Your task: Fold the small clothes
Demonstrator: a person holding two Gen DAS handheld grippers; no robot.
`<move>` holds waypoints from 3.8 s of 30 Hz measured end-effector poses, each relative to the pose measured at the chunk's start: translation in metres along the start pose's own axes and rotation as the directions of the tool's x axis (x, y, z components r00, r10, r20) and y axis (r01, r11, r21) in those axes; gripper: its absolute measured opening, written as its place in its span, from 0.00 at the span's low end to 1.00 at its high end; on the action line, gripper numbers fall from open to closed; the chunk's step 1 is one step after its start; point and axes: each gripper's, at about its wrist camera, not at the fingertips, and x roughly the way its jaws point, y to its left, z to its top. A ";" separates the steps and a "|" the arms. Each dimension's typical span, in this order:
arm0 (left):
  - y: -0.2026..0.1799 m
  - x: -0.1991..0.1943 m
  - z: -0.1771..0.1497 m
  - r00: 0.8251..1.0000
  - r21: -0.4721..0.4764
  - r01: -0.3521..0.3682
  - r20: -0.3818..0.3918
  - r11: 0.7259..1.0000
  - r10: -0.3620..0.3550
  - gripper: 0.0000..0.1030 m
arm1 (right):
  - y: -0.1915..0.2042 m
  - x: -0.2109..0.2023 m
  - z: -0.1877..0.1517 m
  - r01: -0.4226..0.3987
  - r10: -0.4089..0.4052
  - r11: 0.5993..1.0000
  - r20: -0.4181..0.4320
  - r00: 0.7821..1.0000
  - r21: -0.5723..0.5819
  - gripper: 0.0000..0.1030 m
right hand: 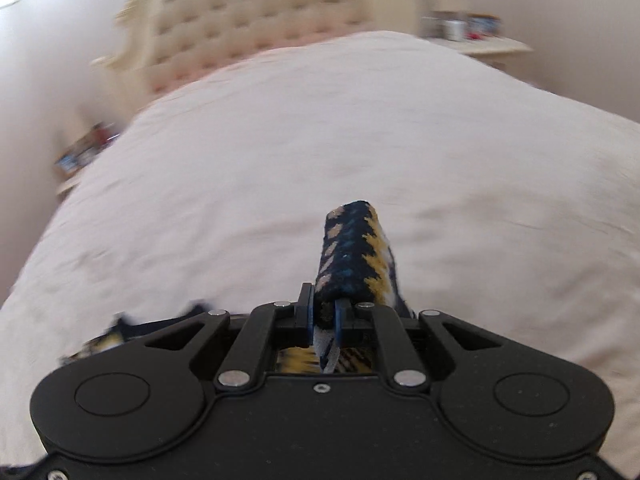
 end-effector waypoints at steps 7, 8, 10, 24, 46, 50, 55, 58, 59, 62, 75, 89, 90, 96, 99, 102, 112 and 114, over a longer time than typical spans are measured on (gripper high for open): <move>0.042 0.005 0.011 1.000 -0.023 0.007 -0.001 1.000 -0.007 0.63 | 0.102 0.030 -0.026 -0.164 0.156 0.976 -0.067 0.986 -0.143 0.16; 0.049 0.006 0.013 1.000 -0.027 0.009 -0.004 1.000 -0.009 0.63 | 0.112 0.037 -0.028 -0.182 0.170 0.971 -0.083 0.982 -0.157 0.16; 0.060 0.009 0.016 1.000 -0.031 0.011 -0.009 0.999 -0.012 0.63 | 0.133 0.052 -0.042 -0.213 0.192 0.960 -0.124 0.973 -0.184 0.16; 0.102 0.026 0.037 0.997 0.012 0.056 -0.045 0.998 -0.056 0.63 | 0.217 0.098 -0.147 -0.270 0.127 0.889 -0.367 0.921 -0.370 0.43; 0.060 0.035 0.045 0.986 0.006 0.156 -0.059 0.988 -0.155 0.63 | 0.102 0.121 -0.095 -0.149 0.130 0.988 -0.309 0.942 -0.039 0.55; 0.062 0.031 0.044 0.991 -0.015 0.117 -0.056 0.993 -0.118 0.63 | 0.092 0.146 -0.096 -0.155 0.147 0.988 -0.351 0.925 0.007 0.56; 0.068 0.028 0.043 0.996 -0.035 0.074 -0.056 0.997 -0.076 0.63 | 0.111 0.155 -0.099 -0.244 0.240 0.969 -0.384 0.892 0.040 0.56; 0.073 0.026 0.040 0.997 -0.051 0.053 -0.057 0.997 -0.056 0.63 | 0.140 0.149 -0.100 -0.351 0.330 0.936 -0.394 0.858 0.020 0.56; 0.074 0.027 0.040 0.997 -0.055 0.046 -0.058 0.997 -0.050 0.63 | 0.151 0.146 -0.100 -0.386 0.358 0.922 -0.397 0.845 0.009 0.56; 0.078 0.027 0.036 0.997 -0.066 0.033 -0.062 0.997 -0.037 0.63 | 0.182 0.133 -0.101 -0.490 0.432 0.871 -0.410 0.803 -0.040 0.56; 0.048 0.040 0.041 0.995 0.015 0.083 -0.062 0.996 -0.082 0.63 | 0.149 0.084 -0.107 -0.389 0.320 0.910 -0.352 0.880 -0.146 0.56; -0.049 0.085 0.028 0.995 0.337 0.087 -0.077 0.937 -0.065 0.63 | 0.053 0.066 -0.120 -0.163 0.142 0.986 -0.366 0.920 -0.026 0.56; -0.055 0.089 0.025 0.995 0.371 0.084 -0.075 0.925 -0.060 0.63 | 0.052 0.068 -0.120 -0.159 0.141 0.987 -0.368 0.919 -0.020 0.56; -0.070 0.106 0.013 0.998 0.508 0.028 -0.057 0.861 0.001 0.64 | 0.047 0.077 -0.119 -0.157 0.146 0.988 -0.384 0.912 0.003 0.56; -0.051 0.103 0.023 0.999 0.426 -0.015 -0.030 0.905 0.031 0.64 | 0.049 0.080 -0.116 -0.168 0.154 0.986 -0.383 0.911 -0.005 0.56; -0.022 0.104 0.034 0.996 0.325 -0.081 -0.019 0.942 0.092 0.64 | 0.050 0.082 -0.115 -0.177 0.160 0.984 -0.383 0.910 -0.009 0.56; 0.048 0.107 0.050 0.996 0.086 -0.016 -0.087 0.996 0.023 0.63 | 0.054 0.090 -0.118 -0.189 0.170 0.982 -0.408 0.897 -0.007 0.56; 0.048 0.109 0.049 0.996 0.081 0.005 -0.085 0.997 0.002 0.64 | 0.055 0.091 -0.119 -0.190 0.170 0.982 -0.411 0.895 -0.009 0.56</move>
